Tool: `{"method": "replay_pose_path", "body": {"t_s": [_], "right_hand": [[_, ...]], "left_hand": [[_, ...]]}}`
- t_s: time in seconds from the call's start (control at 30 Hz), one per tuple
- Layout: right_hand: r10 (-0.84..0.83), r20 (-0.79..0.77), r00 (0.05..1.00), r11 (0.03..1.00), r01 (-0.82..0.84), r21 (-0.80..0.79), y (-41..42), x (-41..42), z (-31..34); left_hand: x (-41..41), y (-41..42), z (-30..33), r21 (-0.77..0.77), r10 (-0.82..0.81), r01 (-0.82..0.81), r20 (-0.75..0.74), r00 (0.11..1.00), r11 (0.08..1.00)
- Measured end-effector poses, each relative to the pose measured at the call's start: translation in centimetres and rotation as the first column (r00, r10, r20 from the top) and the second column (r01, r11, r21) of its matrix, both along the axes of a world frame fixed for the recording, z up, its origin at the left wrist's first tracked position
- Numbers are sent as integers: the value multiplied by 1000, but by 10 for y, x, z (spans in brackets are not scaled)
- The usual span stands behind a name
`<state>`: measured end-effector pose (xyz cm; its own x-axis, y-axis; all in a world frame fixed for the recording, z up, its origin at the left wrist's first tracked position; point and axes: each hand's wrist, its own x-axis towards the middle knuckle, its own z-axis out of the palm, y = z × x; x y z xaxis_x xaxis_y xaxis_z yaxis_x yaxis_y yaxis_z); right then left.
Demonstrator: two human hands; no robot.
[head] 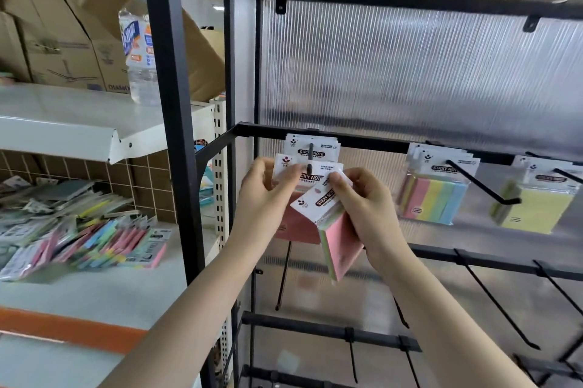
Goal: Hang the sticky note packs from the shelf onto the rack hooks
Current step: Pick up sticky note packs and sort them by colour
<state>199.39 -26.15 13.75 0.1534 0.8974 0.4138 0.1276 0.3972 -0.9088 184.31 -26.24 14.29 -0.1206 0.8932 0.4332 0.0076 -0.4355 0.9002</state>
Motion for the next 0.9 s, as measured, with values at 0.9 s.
{"method": "replay_pose_path", "body": {"t_s": [0.9], "right_hand": [[-210,-24,977,904,204,375,-29,-34,17]], "left_hand": [[0,-35,9,264,-146,156,-55,988,952]]}}
